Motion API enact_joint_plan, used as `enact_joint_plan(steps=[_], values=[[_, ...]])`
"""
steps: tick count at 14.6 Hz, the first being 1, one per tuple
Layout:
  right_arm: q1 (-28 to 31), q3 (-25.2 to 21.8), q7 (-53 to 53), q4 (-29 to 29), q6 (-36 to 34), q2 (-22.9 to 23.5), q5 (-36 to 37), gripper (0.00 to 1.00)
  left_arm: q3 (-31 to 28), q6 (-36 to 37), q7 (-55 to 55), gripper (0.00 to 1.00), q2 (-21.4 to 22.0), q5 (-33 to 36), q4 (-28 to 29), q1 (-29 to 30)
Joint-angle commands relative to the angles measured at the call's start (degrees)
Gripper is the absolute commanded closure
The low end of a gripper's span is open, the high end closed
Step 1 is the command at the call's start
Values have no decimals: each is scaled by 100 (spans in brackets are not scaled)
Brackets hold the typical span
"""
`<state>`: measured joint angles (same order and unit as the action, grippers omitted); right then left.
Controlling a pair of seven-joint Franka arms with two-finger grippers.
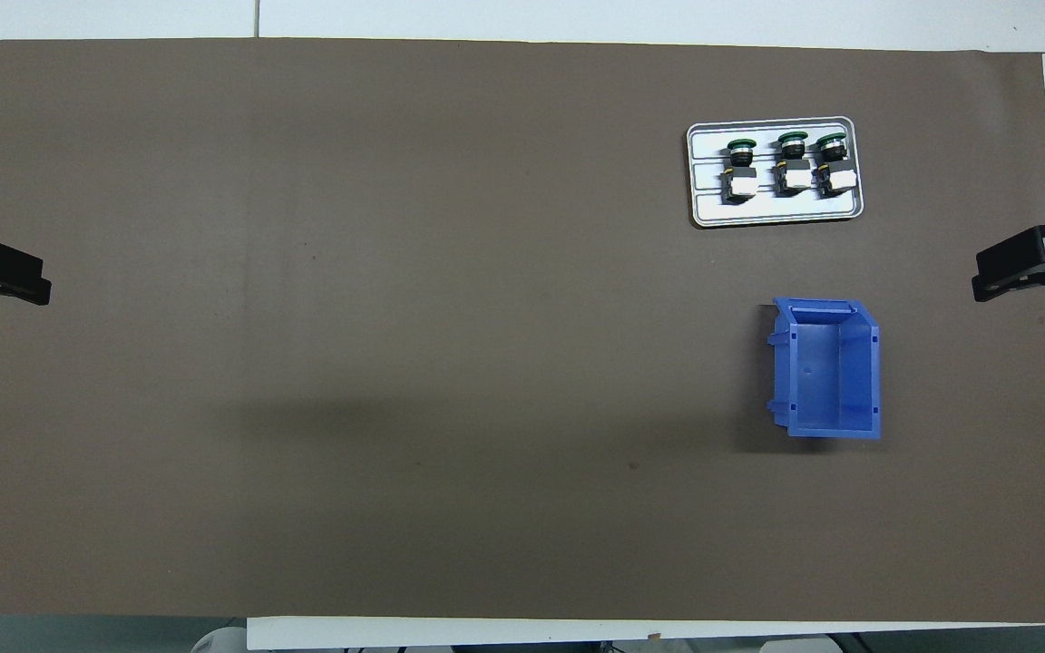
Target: Place and press button with both arms
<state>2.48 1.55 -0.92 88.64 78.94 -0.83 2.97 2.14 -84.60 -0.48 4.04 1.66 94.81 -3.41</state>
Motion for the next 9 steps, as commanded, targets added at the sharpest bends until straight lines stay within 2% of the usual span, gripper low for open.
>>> enact_joint_plan(steps=[1,9], values=[[-2,20,109,-31,-37,4,-86,1,-12,-21,4,0,158,97,161,7],[-11,29,109,22,-89,-58,-121,1,-12,-21,4,0,158,97,161,7]])
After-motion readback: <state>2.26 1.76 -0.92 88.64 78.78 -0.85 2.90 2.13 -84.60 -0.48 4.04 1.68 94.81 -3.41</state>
